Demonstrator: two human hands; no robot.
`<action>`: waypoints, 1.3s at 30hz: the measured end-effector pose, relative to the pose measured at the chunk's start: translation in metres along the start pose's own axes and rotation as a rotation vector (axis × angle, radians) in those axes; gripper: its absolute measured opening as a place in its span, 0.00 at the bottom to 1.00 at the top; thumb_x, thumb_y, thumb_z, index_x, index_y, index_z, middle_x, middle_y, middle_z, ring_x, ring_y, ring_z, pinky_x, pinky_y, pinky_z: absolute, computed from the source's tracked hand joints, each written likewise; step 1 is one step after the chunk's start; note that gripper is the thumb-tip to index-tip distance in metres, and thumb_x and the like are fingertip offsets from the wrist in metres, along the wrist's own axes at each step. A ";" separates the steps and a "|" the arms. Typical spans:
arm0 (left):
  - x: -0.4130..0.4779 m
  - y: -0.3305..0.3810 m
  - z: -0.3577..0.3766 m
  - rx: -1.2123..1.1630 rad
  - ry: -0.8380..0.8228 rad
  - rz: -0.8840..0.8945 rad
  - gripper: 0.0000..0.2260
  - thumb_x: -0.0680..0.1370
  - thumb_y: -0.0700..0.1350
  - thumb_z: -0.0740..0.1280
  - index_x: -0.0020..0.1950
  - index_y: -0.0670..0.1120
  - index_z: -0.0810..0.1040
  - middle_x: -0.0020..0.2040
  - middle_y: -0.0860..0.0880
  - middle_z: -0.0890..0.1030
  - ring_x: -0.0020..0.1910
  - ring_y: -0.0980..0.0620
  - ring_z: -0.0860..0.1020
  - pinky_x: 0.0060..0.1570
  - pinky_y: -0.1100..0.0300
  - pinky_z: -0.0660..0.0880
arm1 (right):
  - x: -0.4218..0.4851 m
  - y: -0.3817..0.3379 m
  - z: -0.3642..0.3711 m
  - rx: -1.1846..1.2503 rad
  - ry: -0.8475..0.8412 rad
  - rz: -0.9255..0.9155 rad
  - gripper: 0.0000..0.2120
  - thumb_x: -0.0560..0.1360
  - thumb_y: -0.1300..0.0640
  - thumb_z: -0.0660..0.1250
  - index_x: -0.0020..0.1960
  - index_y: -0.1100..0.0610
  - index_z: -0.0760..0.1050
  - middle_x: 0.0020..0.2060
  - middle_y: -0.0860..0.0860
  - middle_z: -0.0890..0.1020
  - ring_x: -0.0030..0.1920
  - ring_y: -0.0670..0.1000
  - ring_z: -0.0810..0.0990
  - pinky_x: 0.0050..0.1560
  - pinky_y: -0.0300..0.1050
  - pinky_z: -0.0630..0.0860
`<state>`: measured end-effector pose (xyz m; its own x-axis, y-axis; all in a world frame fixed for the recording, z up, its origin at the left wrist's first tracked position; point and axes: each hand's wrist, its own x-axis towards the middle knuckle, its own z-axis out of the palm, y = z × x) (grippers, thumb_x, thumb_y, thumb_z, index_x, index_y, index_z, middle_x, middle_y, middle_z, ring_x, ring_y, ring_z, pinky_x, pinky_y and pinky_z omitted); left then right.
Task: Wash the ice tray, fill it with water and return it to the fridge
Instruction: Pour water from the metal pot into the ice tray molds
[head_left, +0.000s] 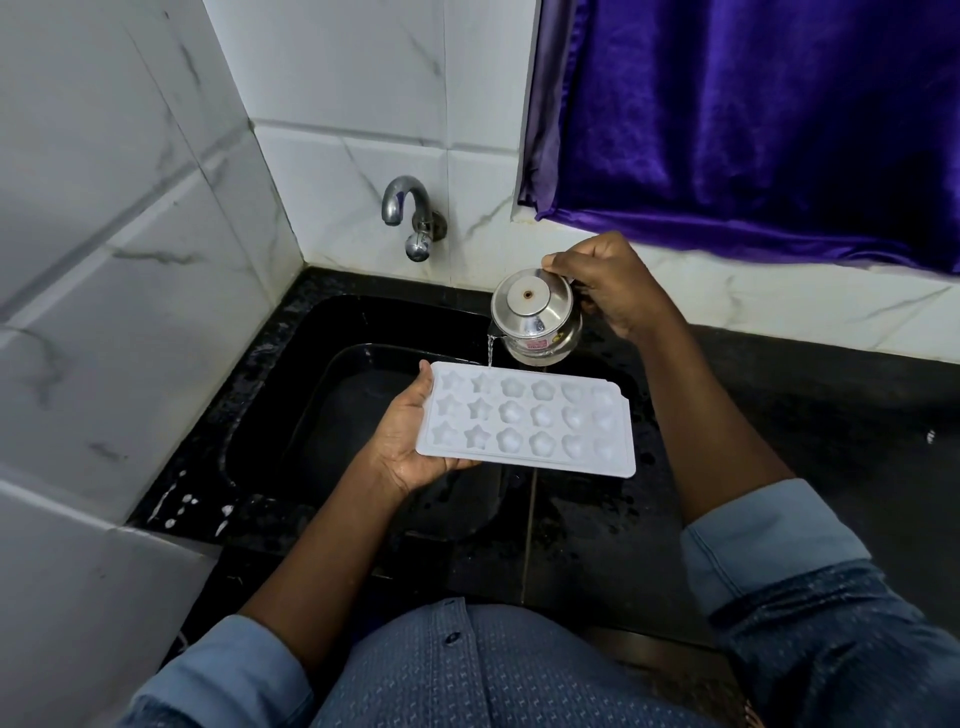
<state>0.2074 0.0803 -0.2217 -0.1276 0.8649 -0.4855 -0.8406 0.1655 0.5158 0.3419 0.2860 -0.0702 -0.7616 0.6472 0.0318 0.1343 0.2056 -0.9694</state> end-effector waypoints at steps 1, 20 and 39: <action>0.000 0.000 0.000 -0.003 0.000 -0.004 0.38 0.81 0.72 0.55 0.77 0.44 0.74 0.73 0.38 0.78 0.73 0.34 0.75 0.75 0.31 0.65 | 0.001 0.001 0.001 -0.001 -0.001 0.000 0.14 0.81 0.64 0.68 0.37 0.61 0.80 0.21 0.43 0.76 0.21 0.39 0.70 0.28 0.30 0.65; -0.008 -0.001 0.007 -0.041 -0.005 -0.002 0.35 0.82 0.71 0.55 0.70 0.43 0.80 0.69 0.37 0.81 0.63 0.35 0.83 0.61 0.35 0.79 | 0.017 0.020 0.003 0.022 0.005 -0.014 0.14 0.79 0.59 0.72 0.34 0.56 0.85 0.28 0.50 0.82 0.28 0.46 0.74 0.33 0.38 0.70; -0.001 0.003 0.008 -0.020 0.022 -0.002 0.37 0.81 0.72 0.54 0.72 0.44 0.78 0.70 0.37 0.80 0.65 0.35 0.82 0.65 0.33 0.75 | 0.035 0.019 0.023 0.035 -0.047 -0.019 0.27 0.71 0.48 0.75 0.42 0.75 0.78 0.36 0.61 0.74 0.34 0.56 0.67 0.35 0.45 0.64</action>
<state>0.2090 0.0836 -0.2145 -0.1372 0.8541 -0.5016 -0.8512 0.1573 0.5007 0.3034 0.2958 -0.0931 -0.7926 0.6084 0.0397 0.0979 0.1913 -0.9766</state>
